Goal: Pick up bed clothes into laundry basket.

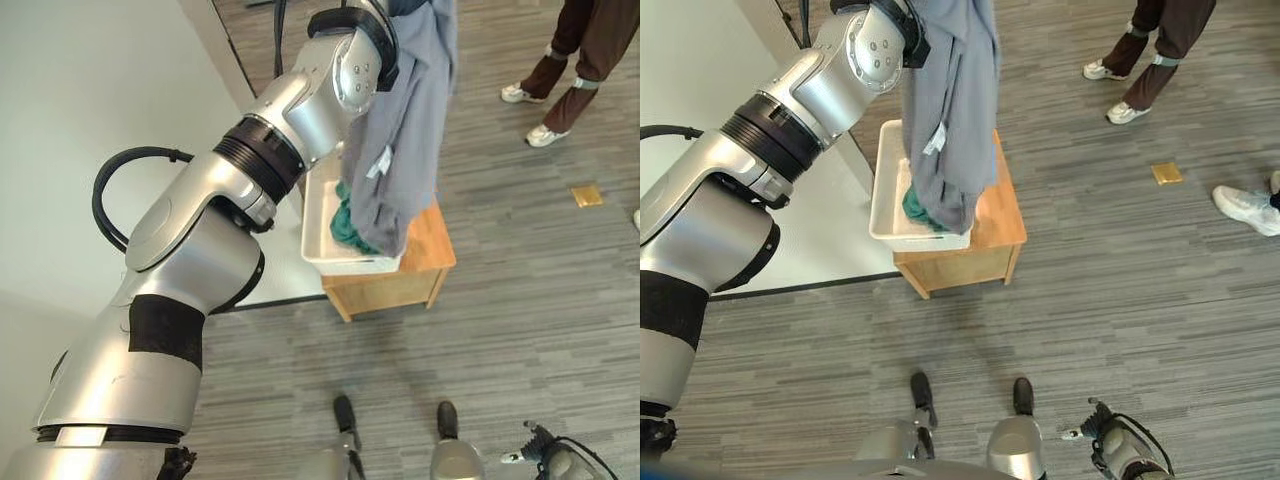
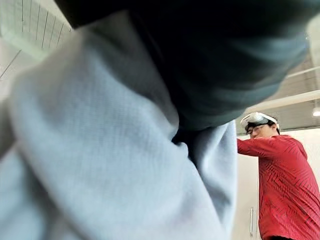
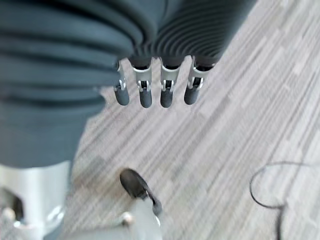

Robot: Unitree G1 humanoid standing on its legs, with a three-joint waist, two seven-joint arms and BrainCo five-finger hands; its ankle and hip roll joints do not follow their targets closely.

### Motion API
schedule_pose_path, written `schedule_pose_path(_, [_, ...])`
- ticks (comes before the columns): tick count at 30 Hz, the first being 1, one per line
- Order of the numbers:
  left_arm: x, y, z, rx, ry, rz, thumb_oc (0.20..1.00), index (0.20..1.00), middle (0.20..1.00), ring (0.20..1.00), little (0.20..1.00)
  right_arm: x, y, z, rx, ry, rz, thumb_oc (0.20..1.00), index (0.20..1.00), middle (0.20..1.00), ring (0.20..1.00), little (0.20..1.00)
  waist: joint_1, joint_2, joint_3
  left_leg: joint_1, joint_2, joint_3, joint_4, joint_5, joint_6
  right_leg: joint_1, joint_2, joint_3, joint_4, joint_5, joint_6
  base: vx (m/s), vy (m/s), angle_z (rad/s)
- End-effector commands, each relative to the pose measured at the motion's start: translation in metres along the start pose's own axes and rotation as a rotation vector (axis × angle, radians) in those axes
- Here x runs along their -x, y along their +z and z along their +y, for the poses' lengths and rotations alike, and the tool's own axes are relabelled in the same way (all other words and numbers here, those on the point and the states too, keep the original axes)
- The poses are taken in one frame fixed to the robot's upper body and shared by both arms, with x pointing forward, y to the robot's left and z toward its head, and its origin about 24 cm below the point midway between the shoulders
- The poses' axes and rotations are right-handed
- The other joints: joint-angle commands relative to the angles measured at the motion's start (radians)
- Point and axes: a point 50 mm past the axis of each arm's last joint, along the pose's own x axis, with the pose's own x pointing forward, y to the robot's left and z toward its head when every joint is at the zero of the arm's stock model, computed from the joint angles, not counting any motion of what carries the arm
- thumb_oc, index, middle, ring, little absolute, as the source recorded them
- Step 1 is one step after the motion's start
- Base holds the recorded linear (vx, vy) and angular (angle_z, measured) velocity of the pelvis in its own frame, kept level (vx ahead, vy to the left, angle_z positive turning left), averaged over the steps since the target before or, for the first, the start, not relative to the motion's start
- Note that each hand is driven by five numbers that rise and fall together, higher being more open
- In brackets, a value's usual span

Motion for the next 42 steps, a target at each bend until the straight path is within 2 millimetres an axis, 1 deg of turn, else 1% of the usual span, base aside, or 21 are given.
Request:
schedule_pose_path(1, [-0.028,0.019,0.053,-0.028,0.184,-0.029,0.2,0.2,0.2,0.2,0.2,0.0,-0.014,-0.016,-0.006,-0.029,0.042,1.0,1.0,1.0,1.0,1.0,0.044,-0.001,-0.008,0.089,-0.032,0.012,0.007,-0.152,0.003,0.003,-0.017,-0.033,0.014,-0.048,0.054,0.02,0.012,0.05])
schedule_pose_path(4, [-0.028,0.02,0.054,-0.057,0.186,-0.038,0.2,0.2,0.2,0.2,0.2,-0.001,-0.011,-0.017,-0.001,-0.031,0.036,1.0,1.0,1.0,1.0,1.0,0.045,-0.006,-0.01,0.091,-0.031,0.016,0.007,-0.157,0.004,0.005,-0.016,-0.032,0.014,-0.047,0.055,0.01,0.002,0.01])
schedule_pose_path(7, [-0.028,0.013,0.054,-0.096,0.183,-0.016,0.2,0.2,0.2,0.2,0.2,-0.002,-0.007,-0.023,0.0,-0.051,0.03,1.0,1.0,1.0,1.0,1.0,0.042,-0.01,-0.002,0.088,-0.031,0.022,0.007,-0.156,0.005,-0.006,-0.016,-0.028,0.014,-0.042,0.057,-0.01,0.027,-0.02])
schedule_pose_path(8, [-0.028,0.008,0.055,-0.141,0.174,0.0,0.2,0.2,0.2,0.2,0.2,-0.003,-0.006,-0.026,0.009,-0.058,0.03,1.0,1.0,1.0,1.0,1.0,0.038,-0.016,0.003,0.08,-0.031,0.031,0.007,-0.156,0.006,-0.018,-0.015,-0.022,0.014,-0.037,0.059,-0.02,0.039,-0.06])
schedule_pose_path(9, [-0.028,0.008,0.055,-0.141,0.174,0.0,0.2,0.2,0.2,0.2,0.2,-0.003,-0.006,-0.026,0.009,-0.058,0.03,1.0,1.0,1.0,1.0,1.0,0.039,-0.017,0.002,0.079,-0.031,0.032,0.007,-0.156,0.006,-0.019,-0.015,-0.021,0.014,-0.036,0.059,-0.02,0.031,-0.09])
schedule_pose_path(11, [-0.027,-0.001,0.056,-0.181,0.169,0.028,0.2,0.2,0.2,0.2,0.2,-0.002,-0.007,-0.023,0.014,-0.055,0.032,1.0,1.0,1.0,1.0,1.0,0.038,-0.029,0.006,0.067,-0.026,0.04,0.007,-0.156,0.005,-0.037,-0.015,-0.018,0.014,-0.03,0.06,-0.02,0.013,-0.16])
schedule_pose_path(18, [-0.028,0.0,0.057,-0.18,0.177,0.033,0.2,0.2,0.2,0.2,0.2,-0.002,-0.013,-0.024,0.003,-0.061,0.044,1.0,1.0,1.0,1.0,1.0,0.035,-0.046,0.013,0.058,-0.024,0.037,0.007,-0.155,0.005,-0.045,-0.015,-0.025,0.014,-0.024,0.062,0.0,0.004,-0.05])
schedule_pose_path(19, [-0.029,0.001,0.059,-0.191,0.184,0.027,0.2,0.2,0.2,0.2,0.2,-0.002,-0.011,-0.026,0.004,-0.065,0.04,1.0,1.0,1.0,1.0,1.0,0.034,-0.049,0.016,0.055,-0.024,0.037,0.007,-0.154,0.005,-0.048,-0.015,-0.024,0.014,-0.023,0.062,-0.02,0.039,-0.01])
schedule_pose_path(20, [-0.03,0.002,0.064,-0.216,0.204,0.02,0.2,0.2,0.2,0.2,0.2,-0.004,-0.004,-0.037,0.007,-0.097,0.03,1.0,1.0,1.0,1.0,1.0,0.035,-0.054,0.026,0.044,-0.023,0.04,0.007,-0.15,0.005,-0.06,-0.014,-0.018,0.014,-0.019,0.065,-0.02,0.039,-0.01])
schedule_pose_path(21, [-0.03,0.002,0.065,-0.217,0.205,0.02,0.2,0.2,0.2,0.2,0.2,-0.004,-0.003,-0.037,0.007,-0.097,0.028,1.0,1.0,1.0,1.0,1.0,0.034,-0.054,0.026,0.043,-0.023,0.04,0.007,-0.149,0.005,-0.061,-0.014,-0.017,0.014,-0.019,0.065,-0.06,0.059,-0.02])
schedule_pose_path(22, [-0.031,0.002,0.073,-0.253,0.229,0.015,0.2,0.2,0.2,0.2,0.2,-0.006,0.005,-0.047,0.004,-0.13,0.011,1.0,1.0,1.0,1.0,1.0,0.033,-0.063,0.039,0.025,-0.022,0.047,0.007,-0.145,0.006,-0.083,-0.012,-0.009,0.014,-0.009,0.068,-0.05,0.027,-0.04])
schedule_pose_path(23, [-0.031,0.002,0.074,-0.254,0.23,0.015,0.2,0.2,0.2,0.2,0.2,-0.006,0.006,-0.047,0.003,-0.13,0.01,1.0,1.0,1.0,1.0,1.0,0.034,-0.064,0.039,0.024,-0.022,0.048,0.007,-0.144,0.006,-0.085,-0.012,-0.008,0.014,-0.008,0.068,-0.06,0.04,-0.05])
schedule_pose_path(25, [-0.032,0.0,0.081,-0.286,0.244,0.023,0.2,0.2,0.2,0.2,0.2,-0.007,0.012,-0.051,0.004,-0.146,-0.011,1.0,1.0,1.0,1.0,1.0,0.03,-0.08,0.051,0.003,-0.014,0.058,0.007,-0.138,0.005,-0.109,-0.008,0.002,0.014,0.003,0.069,-0.05,0.022,-0.08])
schedule_pose_path(26, [-0.031,-0.005,0.086,-0.281,0.254,0.038,0.2,0.2,0.2,0.2,0.2,-0.007,0.014,-0.046,0.002,-0.141,-0.026,1.0,1.0,1.0,1.0,1.0,0.029,-0.095,0.063,-0.012,-0.006,0.062,0.007,-0.133,0.003,-0.127,-0.004,0.002,0.014,0.01,0.07,-0.05,0.006,-0.17])
schedule_pose_path(27, [-0.031,-0.005,0.086,-0.282,0.254,0.038,0.2,0.2,0.2,0.2,0.2,-0.007,0.014,-0.046,0.002,-0.141,-0.026,1.0,1.0,1.0,1.0,1.0,0.029,-0.096,0.061,-0.014,-0.006,0.062,0.007,-0.133,0.003,-0.129,-0.003,0.003,0.014,0.011,0.07,-0.04,-0.005,-0.26])
schedule_pose_path(30, [-0.029,-0.009,0.082,-0.231,0.253,0.054,0.2,0.2,0.2,0.2,0.2,-0.006,0.018,-0.037,-0.004,-0.127,-0.052,1.0,1.0,1.0,1.0,1.0,0.027,-0.113,0.083,-0.04,0.003,0.059,0.007,-0.125,0.001,-0.152,-0.002,-0.003,0.014,0.015,0.068,-0.03,0.006,-0.16])
schedule_pose_path(33, [-0.03,-0.004,0.074,-0.207,0.239,0.043,0.2,0.2,0.2,0.2,0.2,-0.006,0.024,-0.036,-0.017,-0.129,-0.079,1.0,1.0,1.0,1.0,1.0,0.024,-0.13,0.105,-0.065,0.005,0.05,0.007,-0.118,0.0,-0.171,-0.003,-0.011,0.014,0.018,0.067,-0.04,0.004,-0.02])
schedule_pose_path(34, [-0.03,-0.004,0.074,-0.207,0.239,0.043,0.2,0.2,0.2,0.2,0.2,-0.006,0.024,-0.036,-0.017,-0.129,-0.079,1.0,1.0,1.0,1.0,1.0,0.024,-0.13,0.105,-0.066,0.005,0.05,0.007,-0.118,0.0,-0.172,-0.003,-0.012,0.014,0.018,0.067,-0.06,0.017,0.03])
schedule_pose_path(37, [-0.031,0.005,0.07,-0.214,0.237,0.02,0.2,0.2,0.2,0.2,0.2,-0.006,0.03,-0.036,-0.03,-0.135,-0.11,1.0,1.0,1.0,1.0,1.0,0.017,-0.15,0.129,-0.1,0.011,0.045,0.007,-0.108,-0.001,-0.205,-0.001,-0.012,0.014,0.026,0.067,-0.07,0.01,0.04])
schedule_pose_path(40, [-0.033,0.002,0.08,-0.256,0.261,0.035,0.2,0.2,0.2,0.2,0.2,-0.006,0.041,-0.038,-0.04,-0.145,-0.147,1.0,1.0,1.0,1.0,1.0,0.011,-0.174,0.14,-0.124,0.019,0.058,0.007,-0.104,-0.001,-0.236,0.008,0.004,0.014,0.04,0.073,-0.08,0.018,-0.05])
schedule_pose_path(42, [-0.034,0.003,0.084,-0.263,0.273,0.035,0.2,0.2,0.2,0.2,0.2,-0.006,0.042,-0.038,-0.042,-0.145,-0.153,1.0,1.0,1.0,1.0,1.0,0.012,-0.181,0.141,-0.129,0.022,0.062,0.007,-0.102,-0.001,-0.243,0.011,0.008,0.014,0.042,0.072,-0.04,0.013,-0.26])
